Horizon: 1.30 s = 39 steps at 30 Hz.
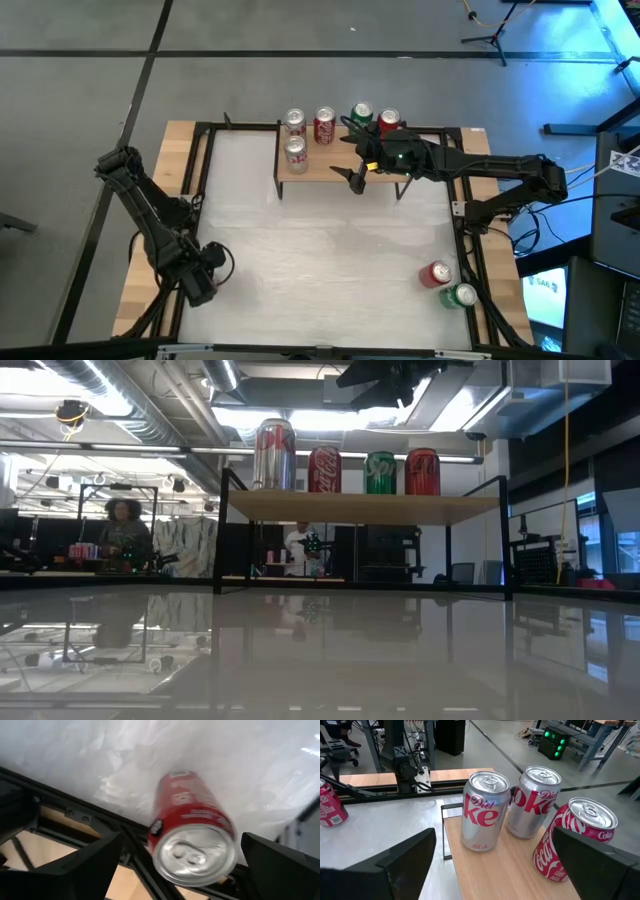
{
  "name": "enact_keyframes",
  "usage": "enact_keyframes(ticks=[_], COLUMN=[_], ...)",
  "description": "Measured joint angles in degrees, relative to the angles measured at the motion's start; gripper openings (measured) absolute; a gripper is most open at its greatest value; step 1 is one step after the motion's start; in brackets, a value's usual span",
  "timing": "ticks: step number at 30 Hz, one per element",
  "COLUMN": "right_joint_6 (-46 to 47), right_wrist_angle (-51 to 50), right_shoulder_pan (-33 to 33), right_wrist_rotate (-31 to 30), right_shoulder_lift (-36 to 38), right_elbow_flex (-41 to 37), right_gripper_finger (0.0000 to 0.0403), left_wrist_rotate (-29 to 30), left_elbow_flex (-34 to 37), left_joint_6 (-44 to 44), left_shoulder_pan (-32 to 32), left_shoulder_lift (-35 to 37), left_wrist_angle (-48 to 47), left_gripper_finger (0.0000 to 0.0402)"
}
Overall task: Place canned beverage on shelf
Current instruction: Put the red-white soda can aligned with the other red soda can on the shelf
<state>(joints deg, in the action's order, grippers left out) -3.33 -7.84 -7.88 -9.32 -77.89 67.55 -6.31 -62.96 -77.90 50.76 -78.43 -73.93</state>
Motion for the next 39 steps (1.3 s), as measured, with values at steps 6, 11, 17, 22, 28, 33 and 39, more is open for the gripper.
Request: enact_keyframes(ticks=[6,11,17,22,28,33,39], right_joint_6=[-0.02,0.0,-0.02,0.0,-0.02,-0.02,-0.02], right_wrist_angle=[0.01,0.21,0.2,0.2,0.17,0.2,0.28], right_shoulder_pan=[0.0,0.0,0.01,0.0,0.0,0.02,0.02], right_wrist_rotate=[0.0,0.0,0.0,0.0,0.0,0.0,0.0], right_shoulder_lift=[0.0,0.0,0.0,0.0,0.0,0.0,0.0], right_elbow_flex=[0.0,0.0,0.0,0.0,0.0,0.0,0.0], right_gripper_finger=[0.0395,0.0395,0.0395,0.0395,0.0395,0.0395,0.0395], left_wrist_rotate=[-5.85,-3.81,0.66,-1.63,-1.84,-4.98,-8.22], left_elbow_flex=[2.62,2.82,2.82,2.82,3.3,6.55,8.07], left_joint_6=[-0.06,0.0,-0.01,-0.01,-0.33,-4.04,-7.46], left_shoulder_pan=[0.0,0.56,1.13,1.14,1.16,1.01,0.09], left_shoulder_lift=[-0.02,-0.02,-0.02,-0.02,-0.02,-0.04,-0.02], left_wrist_angle=[-0.16,0.35,1.86,2.21,2.66,4.93,5.72], left_gripper_finger=[0.0396,0.0396,0.0396,0.0396,0.0396,0.0396,0.0396])
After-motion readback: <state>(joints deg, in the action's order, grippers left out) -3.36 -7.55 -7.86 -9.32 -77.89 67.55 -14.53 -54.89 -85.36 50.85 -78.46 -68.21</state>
